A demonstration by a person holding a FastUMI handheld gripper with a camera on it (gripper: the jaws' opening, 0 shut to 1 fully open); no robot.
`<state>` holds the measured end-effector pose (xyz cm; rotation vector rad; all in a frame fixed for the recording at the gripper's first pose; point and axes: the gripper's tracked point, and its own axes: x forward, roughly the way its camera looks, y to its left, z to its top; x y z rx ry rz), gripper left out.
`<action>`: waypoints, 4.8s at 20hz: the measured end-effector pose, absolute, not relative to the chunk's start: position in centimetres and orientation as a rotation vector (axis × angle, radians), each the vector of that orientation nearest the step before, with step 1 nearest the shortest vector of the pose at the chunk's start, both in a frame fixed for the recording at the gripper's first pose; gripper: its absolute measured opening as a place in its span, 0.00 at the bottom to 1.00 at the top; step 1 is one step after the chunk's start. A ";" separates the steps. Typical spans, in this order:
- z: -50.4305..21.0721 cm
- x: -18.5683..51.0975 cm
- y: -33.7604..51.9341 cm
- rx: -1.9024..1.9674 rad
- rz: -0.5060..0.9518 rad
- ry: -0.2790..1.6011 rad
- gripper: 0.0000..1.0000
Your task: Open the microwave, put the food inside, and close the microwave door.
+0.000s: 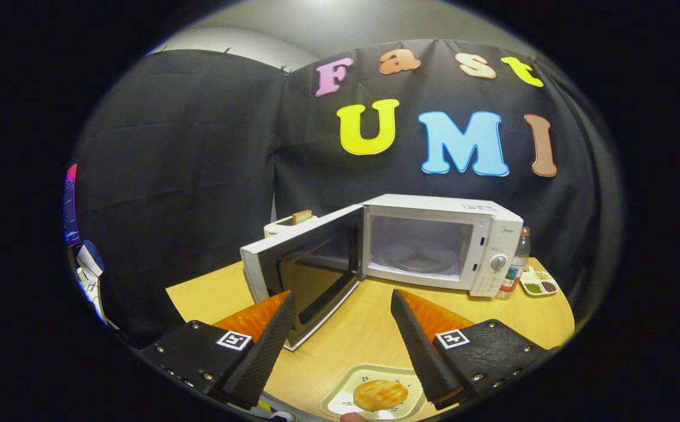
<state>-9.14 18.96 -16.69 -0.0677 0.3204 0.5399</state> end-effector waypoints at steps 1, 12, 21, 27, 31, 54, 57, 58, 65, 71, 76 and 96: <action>-17.6 -9.0 18.4 -0.065 0.528 0.341 0.99; -28.3 -10.1 14.5 -0.083 0.469 0.603 0.99; -33.5 -12.1 13.0 -0.114 0.454 0.763 0.99; -35.6 -13.2 12.0 -0.129 0.435 0.829 0.99; -35.6 -13.2 12.0 -0.156 0.429 0.817 0.99; -25.4 -3.4 15.8 0.143 0.246 0.600 0.65; -24.1 -0.9 16.9 0.176 0.230 0.555 0.65; -23.6 -0.2 17.3 0.190 0.228 0.539 0.65; -22.3 5.5 19.4 0.255 0.190 0.438 0.65; -22.1 10.4 20.4 0.344 0.148 0.379 0.65; -22.5 14.6 21.3 0.369 0.122 0.333 0.65; -29.7 28.2 20.1 0.417 -0.070 0.265 0.65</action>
